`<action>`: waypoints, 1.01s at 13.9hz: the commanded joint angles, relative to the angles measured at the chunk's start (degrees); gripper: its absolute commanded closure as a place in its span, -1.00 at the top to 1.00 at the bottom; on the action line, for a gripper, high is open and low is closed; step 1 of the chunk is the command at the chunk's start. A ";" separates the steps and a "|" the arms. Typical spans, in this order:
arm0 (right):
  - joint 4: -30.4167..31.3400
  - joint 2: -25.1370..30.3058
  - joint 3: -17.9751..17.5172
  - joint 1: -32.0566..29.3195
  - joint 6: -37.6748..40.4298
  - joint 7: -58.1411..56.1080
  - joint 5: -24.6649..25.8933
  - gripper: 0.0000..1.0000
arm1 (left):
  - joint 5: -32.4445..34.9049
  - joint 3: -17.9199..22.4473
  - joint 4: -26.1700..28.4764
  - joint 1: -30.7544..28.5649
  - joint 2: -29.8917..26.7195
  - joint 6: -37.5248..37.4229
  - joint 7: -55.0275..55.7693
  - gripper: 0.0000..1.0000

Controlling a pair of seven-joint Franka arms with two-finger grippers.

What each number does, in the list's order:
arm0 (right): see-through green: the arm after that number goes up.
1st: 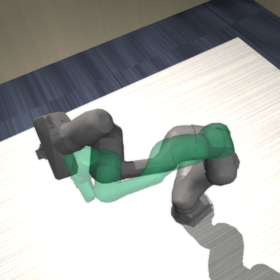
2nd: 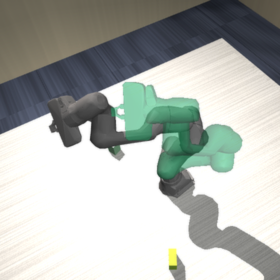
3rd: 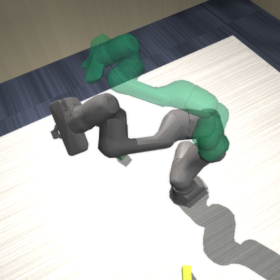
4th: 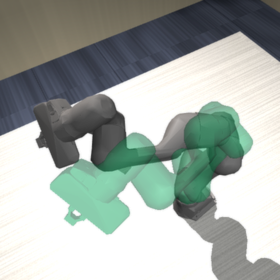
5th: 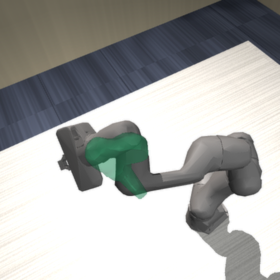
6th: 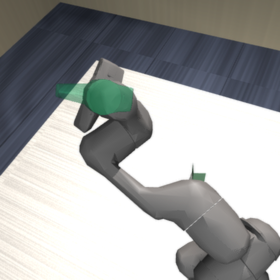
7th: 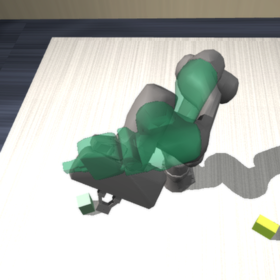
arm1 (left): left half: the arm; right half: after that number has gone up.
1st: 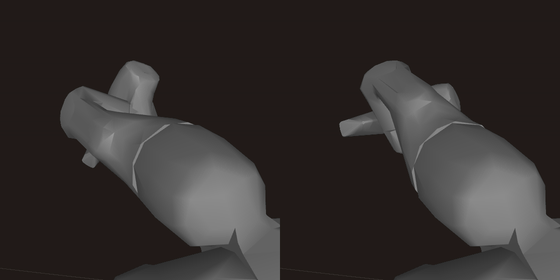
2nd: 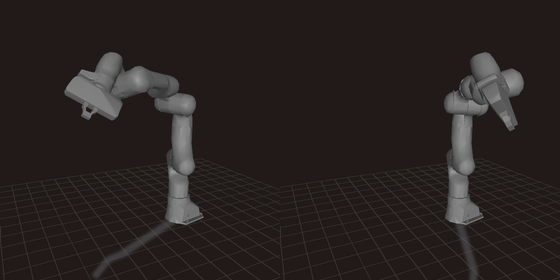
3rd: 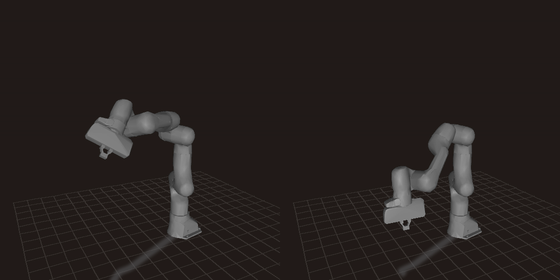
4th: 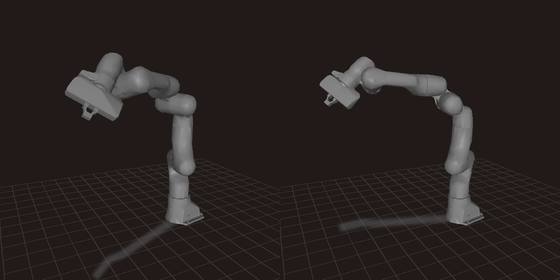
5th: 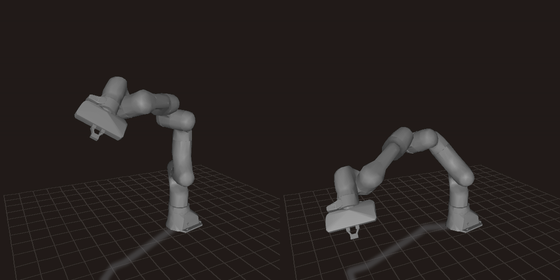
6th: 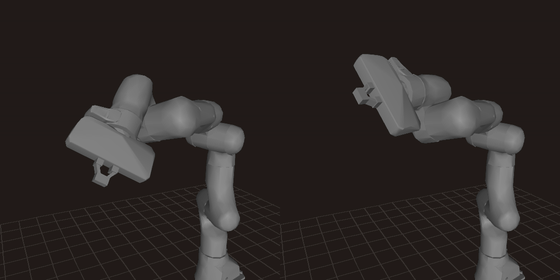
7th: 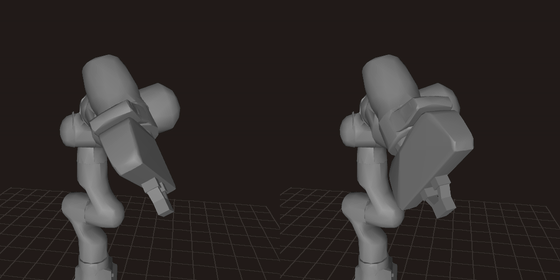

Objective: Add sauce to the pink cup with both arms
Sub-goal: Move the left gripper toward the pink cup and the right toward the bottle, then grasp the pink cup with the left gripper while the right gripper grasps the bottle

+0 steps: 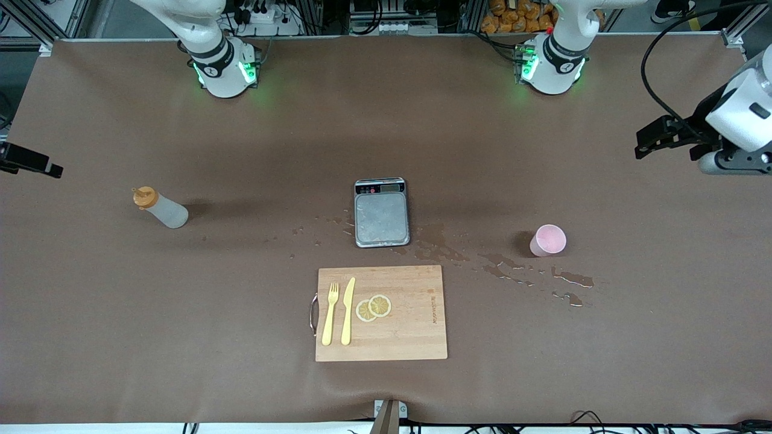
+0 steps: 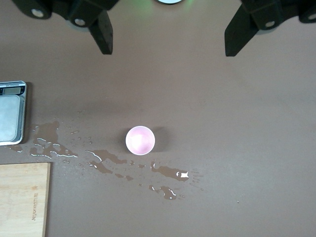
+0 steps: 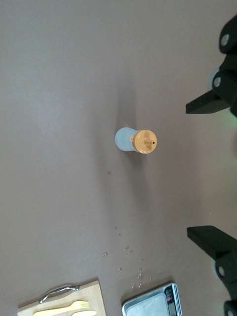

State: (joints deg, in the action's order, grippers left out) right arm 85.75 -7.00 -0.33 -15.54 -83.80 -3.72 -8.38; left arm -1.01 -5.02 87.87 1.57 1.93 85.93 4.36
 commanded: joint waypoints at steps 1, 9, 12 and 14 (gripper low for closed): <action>-0.23 -2.75 -0.81 -5.19 0.83 0.03 -4.36 1.00 | -1.10 -0.07 5.54 -0.60 -1.05 4.49 -0.06 1.00; -0.67 -10.57 -0.81 -14.16 2.06 8.61 -6.92 1.00 | -1.10 -0.34 17.60 -0.43 5.78 21.63 -0.06 1.00; -0.85 -12.60 -0.81 -15.22 2.06 16.62 -7.00 1.00 | -0.75 -0.34 18.82 -0.78 10.18 25.93 -0.15 1.00; -0.85 -14.70 -0.81 -16.70 2.41 21.19 -10.58 1.00 | -0.75 -0.43 22.59 -0.52 11.42 32.16 -0.15 1.00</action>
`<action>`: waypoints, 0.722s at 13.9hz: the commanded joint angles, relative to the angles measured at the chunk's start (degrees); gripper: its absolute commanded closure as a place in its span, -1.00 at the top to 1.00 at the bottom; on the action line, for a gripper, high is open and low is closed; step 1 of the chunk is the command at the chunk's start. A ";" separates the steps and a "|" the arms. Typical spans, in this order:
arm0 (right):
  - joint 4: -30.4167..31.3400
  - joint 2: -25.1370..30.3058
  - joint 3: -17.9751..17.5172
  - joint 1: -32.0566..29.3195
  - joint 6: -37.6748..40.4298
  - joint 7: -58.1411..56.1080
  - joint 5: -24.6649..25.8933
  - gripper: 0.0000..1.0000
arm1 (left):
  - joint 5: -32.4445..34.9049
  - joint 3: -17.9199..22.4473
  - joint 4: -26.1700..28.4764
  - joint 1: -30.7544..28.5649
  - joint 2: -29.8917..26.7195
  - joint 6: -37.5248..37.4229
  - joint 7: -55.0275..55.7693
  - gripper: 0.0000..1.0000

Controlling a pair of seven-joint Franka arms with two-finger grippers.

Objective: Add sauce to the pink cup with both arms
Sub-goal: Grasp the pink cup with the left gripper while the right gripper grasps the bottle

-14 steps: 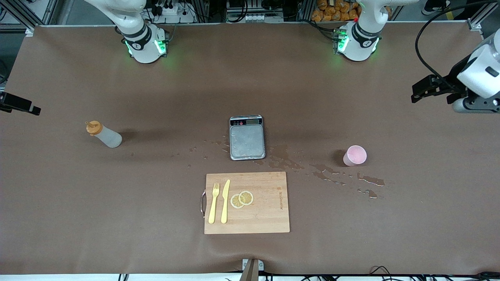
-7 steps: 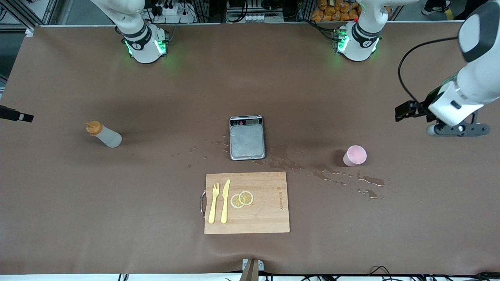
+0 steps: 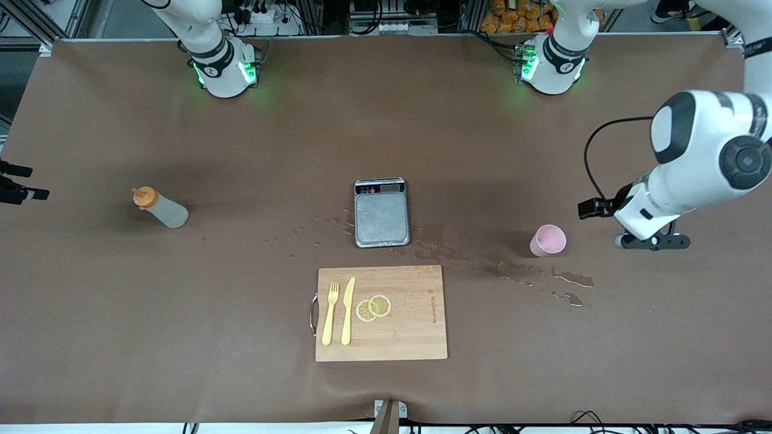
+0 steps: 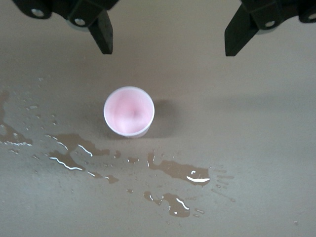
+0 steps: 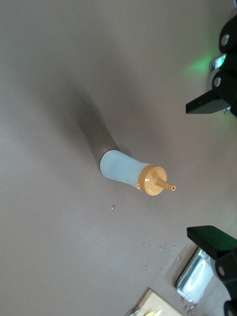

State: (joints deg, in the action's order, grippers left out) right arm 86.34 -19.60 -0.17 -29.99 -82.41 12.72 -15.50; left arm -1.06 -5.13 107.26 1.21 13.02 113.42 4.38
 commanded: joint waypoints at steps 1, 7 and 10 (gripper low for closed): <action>-1.44 -3.85 -0.97 -4.44 2.07 5.90 -6.62 1.00 | -0.69 -0.31 5.31 -0.07 0.68 7.05 -0.16 1.00; -1.44 -12.47 -0.97 -7.71 3.58 15.21 -11.74 1.00 | -0.34 -0.31 9.02 0.10 5.60 16.64 -0.60 1.00; -1.44 -18.79 -0.97 -10.52 5.42 19.26 -17.26 1.00 | -0.34 -0.32 8.23 0.28 8.77 19.46 -0.60 1.00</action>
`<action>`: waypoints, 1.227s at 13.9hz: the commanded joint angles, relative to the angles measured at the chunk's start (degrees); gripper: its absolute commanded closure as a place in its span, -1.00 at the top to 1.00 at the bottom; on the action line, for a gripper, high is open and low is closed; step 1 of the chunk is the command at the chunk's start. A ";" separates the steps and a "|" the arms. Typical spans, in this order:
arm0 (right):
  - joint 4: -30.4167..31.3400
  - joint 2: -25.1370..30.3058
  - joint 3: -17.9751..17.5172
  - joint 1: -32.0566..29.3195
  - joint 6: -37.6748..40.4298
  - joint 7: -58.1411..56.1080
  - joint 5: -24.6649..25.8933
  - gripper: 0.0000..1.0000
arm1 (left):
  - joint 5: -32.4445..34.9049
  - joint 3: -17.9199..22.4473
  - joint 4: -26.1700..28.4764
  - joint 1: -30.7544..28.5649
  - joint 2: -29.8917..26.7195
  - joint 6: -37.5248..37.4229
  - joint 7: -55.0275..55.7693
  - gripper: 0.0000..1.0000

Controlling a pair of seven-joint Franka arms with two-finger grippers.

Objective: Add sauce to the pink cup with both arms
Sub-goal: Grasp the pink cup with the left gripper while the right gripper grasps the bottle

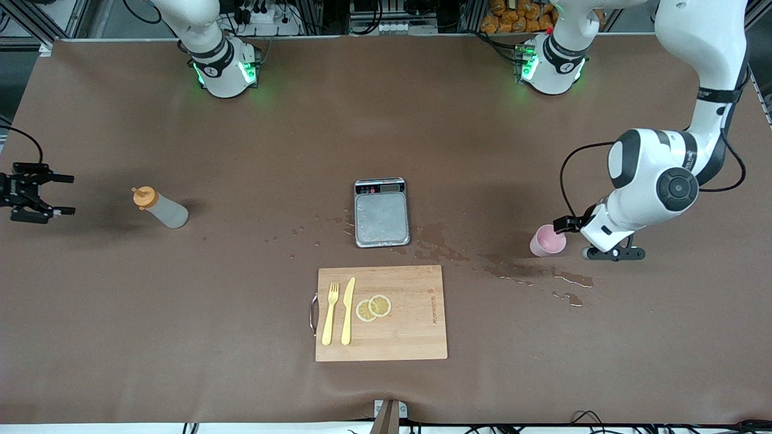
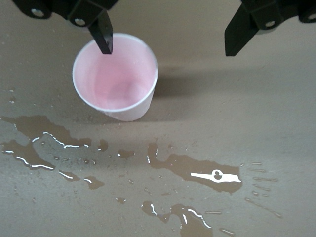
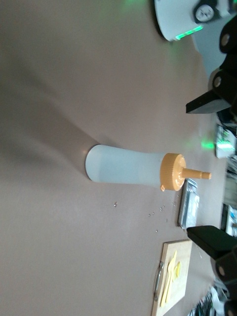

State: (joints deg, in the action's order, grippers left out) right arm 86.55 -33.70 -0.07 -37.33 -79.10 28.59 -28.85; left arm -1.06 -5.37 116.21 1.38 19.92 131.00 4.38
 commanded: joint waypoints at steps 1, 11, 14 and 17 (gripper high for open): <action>-1.56 -5.66 -1.08 -3.54 2.02 4.54 -4.89 1.00 | -0.34 -0.08 -0.72 0.11 2.49 2.41 -0.68 1.00; -1.21 -13.32 -1.25 -0.91 5.36 5.25 -5.16 1.00 | -0.34 -0.17 -0.90 0.64 5.75 3.12 -0.68 -1.00; -1.30 -14.46 -1.25 0.24 5.01 4.90 -5.68 1.00 | -0.34 -0.17 -1.25 0.81 5.75 3.12 -0.68 -1.00; -1.56 -16.30 -1.25 0.68 4.83 3.41 -6.83 1.00 | -0.34 -0.34 -1.86 0.73 4.44 3.12 -1.04 -1.00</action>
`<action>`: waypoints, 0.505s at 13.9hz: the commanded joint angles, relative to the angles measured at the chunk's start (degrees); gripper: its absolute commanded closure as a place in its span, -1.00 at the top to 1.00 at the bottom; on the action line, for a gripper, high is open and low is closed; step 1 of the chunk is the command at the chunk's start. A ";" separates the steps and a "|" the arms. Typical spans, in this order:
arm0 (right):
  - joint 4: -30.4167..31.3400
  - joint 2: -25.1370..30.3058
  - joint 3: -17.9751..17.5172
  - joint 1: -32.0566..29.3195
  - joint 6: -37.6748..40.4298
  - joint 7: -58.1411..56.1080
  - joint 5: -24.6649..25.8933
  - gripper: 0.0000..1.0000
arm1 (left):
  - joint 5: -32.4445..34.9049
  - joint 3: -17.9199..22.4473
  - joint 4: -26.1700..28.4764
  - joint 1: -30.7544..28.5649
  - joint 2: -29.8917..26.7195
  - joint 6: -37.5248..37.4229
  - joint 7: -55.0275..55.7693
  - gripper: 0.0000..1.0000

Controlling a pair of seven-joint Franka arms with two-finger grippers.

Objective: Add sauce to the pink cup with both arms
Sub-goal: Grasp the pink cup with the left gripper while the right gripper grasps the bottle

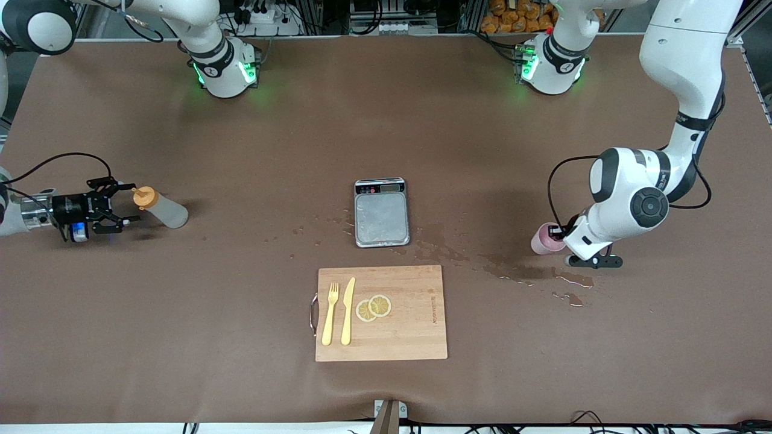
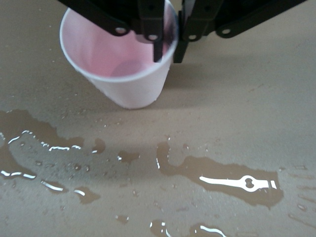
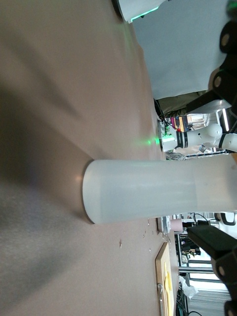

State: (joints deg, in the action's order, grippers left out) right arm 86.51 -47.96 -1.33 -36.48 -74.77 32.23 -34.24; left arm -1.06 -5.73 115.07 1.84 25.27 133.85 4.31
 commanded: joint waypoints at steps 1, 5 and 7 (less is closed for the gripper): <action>-1.61 -3.00 0.01 -0.96 0.50 -1.02 -2.14 1.00 | -0.35 0.02 -0.81 0.27 -2.14 0.09 -0.97 -1.00; -1.61 -5.30 0.01 -2.81 0.50 -3.23 -5.05 1.00 | -0.52 -2.70 -0.81 -0.09 -6.28 -0.96 1.47 -1.00; -1.52 -6.26 0.01 -2.72 0.50 -3.75 -5.05 1.00 | -0.52 -5.94 -1.25 -0.09 -6.46 -2.45 6.47 -1.00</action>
State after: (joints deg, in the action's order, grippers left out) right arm 86.37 -52.84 -0.88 -38.85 -75.02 29.01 -38.13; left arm -1.06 -9.15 113.17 1.80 20.34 132.71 6.96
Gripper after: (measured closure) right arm 0.000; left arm 0.965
